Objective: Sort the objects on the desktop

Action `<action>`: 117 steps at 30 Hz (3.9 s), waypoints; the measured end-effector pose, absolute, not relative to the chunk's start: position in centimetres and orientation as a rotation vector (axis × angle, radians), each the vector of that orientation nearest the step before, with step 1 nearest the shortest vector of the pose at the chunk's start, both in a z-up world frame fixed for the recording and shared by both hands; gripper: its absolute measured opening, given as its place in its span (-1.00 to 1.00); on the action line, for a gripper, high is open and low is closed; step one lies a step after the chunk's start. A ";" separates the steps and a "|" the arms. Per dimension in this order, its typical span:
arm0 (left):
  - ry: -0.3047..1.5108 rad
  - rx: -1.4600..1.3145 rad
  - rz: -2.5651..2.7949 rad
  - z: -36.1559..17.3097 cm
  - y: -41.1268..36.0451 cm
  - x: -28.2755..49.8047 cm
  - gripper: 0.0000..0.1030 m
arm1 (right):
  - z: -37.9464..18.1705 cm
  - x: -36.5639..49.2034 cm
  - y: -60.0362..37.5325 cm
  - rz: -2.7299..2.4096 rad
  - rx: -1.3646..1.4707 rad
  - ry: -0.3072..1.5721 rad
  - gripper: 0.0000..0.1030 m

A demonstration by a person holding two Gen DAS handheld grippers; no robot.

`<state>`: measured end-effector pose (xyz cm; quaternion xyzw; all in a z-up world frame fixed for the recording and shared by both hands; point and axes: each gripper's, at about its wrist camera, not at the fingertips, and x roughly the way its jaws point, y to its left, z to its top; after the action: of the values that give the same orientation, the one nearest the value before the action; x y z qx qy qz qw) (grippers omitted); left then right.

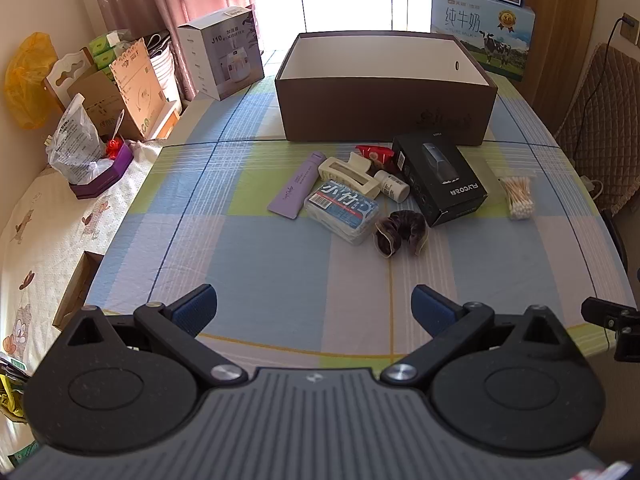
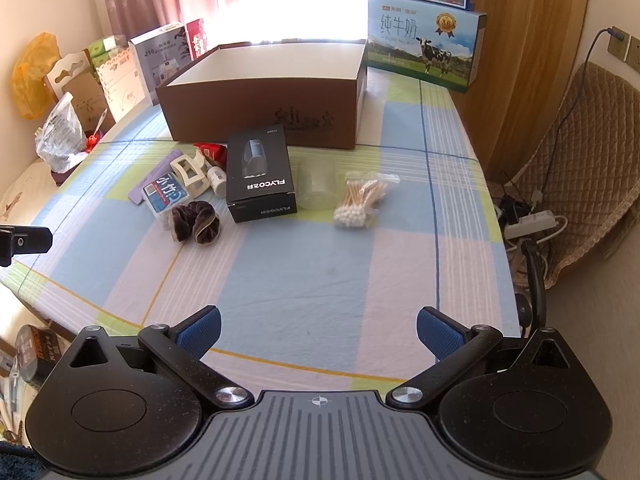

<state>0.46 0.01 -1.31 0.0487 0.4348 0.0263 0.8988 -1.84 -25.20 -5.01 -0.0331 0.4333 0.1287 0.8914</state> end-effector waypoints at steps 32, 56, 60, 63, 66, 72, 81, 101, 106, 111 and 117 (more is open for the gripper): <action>0.929 0.091 0.068 -1.4 0.1 0.8 0.98 | -5.1 -1.6 -25.2 0.289 -0.074 0.907 0.97; 0.960 0.089 0.068 -2.3 1.1 3.9 0.98 | -5.7 1.2 -24.1 0.288 -0.077 0.933 0.97; 0.968 0.088 0.065 -2.6 1.1 4.4 0.98 | -5.9 1.8 -24.0 0.288 -0.079 0.936 0.97; 0.973 0.087 0.063 -2.7 1.1 4.8 0.98 | -6.0 2.1 -24.0 0.284 -0.075 0.932 0.97; 0.982 0.083 0.063 -2.9 1.3 5.3 0.98 | -5.7 2.2 -24.4 0.276 -0.041 0.877 0.97; 0.999 0.075 0.054 -3.6 1.8 6.8 0.98 | -5.5 3.2 -25.4 0.251 0.032 0.810 0.97; 1.043 0.051 0.033 -5.9 1.9 10.2 0.98 | -7.0 5.5 -26.0 0.256 0.043 0.870 0.97; 1.100 0.077 -0.002 -10.6 0.0 18.2 0.98 | -10.2 11.6 -27.2 0.155 0.082 0.929 0.97; 1.110 0.064 0.004 -11.6 -0.2 20.0 0.98 | -10.5 11.9 -27.6 0.133 0.093 0.945 0.97; 1.119 0.077 0.026 -13.0 -0.5 21.5 0.99 | -10.8 12.3 -28.0 0.111 0.103 0.962 0.97; 1.134 0.059 0.017 -13.1 0.6 21.1 0.93 | -11.3 12.6 -28.1 0.101 0.099 0.980 0.97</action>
<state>21.11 0.59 -13.13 0.0280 0.5369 0.0079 0.8431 12.60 -28.06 -11.35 0.0473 0.4700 0.0486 0.8800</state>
